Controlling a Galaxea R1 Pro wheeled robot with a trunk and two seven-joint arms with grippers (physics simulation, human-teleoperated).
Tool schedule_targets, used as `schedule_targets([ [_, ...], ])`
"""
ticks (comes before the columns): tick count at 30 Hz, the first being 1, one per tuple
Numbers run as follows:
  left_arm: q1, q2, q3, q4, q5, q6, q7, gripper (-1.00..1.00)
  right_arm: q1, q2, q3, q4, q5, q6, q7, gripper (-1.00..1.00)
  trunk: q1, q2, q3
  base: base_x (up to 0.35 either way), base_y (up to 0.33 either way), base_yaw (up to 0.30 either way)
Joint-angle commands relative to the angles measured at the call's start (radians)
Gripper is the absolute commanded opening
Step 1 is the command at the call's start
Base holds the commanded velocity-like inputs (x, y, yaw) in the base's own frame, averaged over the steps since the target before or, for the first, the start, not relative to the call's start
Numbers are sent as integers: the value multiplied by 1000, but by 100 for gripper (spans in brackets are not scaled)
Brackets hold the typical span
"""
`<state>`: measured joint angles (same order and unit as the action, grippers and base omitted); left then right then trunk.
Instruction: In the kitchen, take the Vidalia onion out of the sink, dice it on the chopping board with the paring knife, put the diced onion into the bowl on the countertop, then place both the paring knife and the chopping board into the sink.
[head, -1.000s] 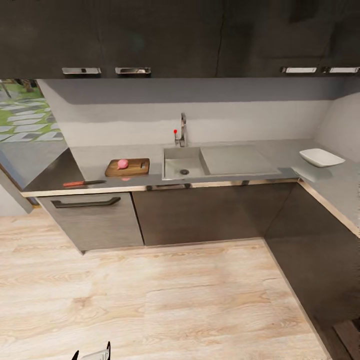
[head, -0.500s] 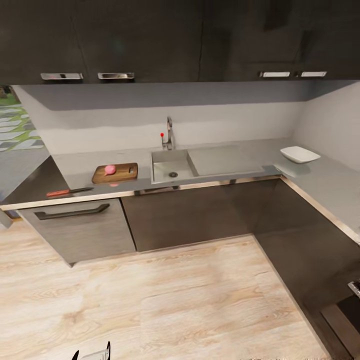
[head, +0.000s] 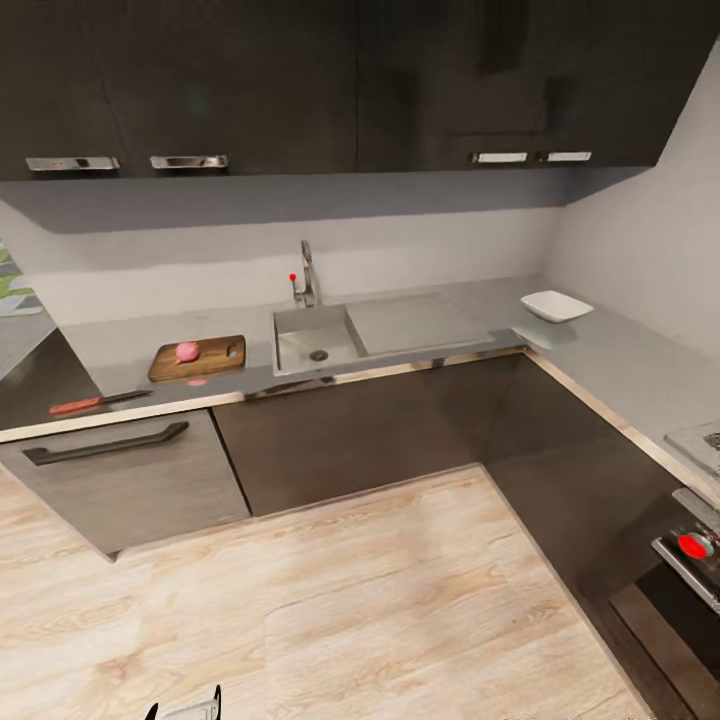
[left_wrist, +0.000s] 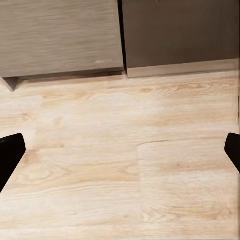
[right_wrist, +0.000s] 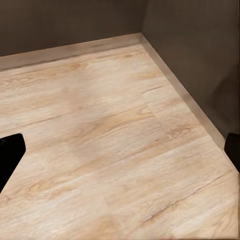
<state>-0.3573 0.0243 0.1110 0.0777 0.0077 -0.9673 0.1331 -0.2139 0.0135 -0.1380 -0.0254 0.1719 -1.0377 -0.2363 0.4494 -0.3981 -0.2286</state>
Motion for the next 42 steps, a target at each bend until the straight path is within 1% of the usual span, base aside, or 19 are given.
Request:
schedule_targets([
  [1,-2,0,4,4,0,-5,-2,100,-1,0,-7,1,11,-2,-5,100,1,-2,-1,0,0,-199],
  [42,-2,2,4,4,0,-4,-1,100,-1,2,-6,1,11,-5,-5,100,1,-2,51,0,0,-194],
])
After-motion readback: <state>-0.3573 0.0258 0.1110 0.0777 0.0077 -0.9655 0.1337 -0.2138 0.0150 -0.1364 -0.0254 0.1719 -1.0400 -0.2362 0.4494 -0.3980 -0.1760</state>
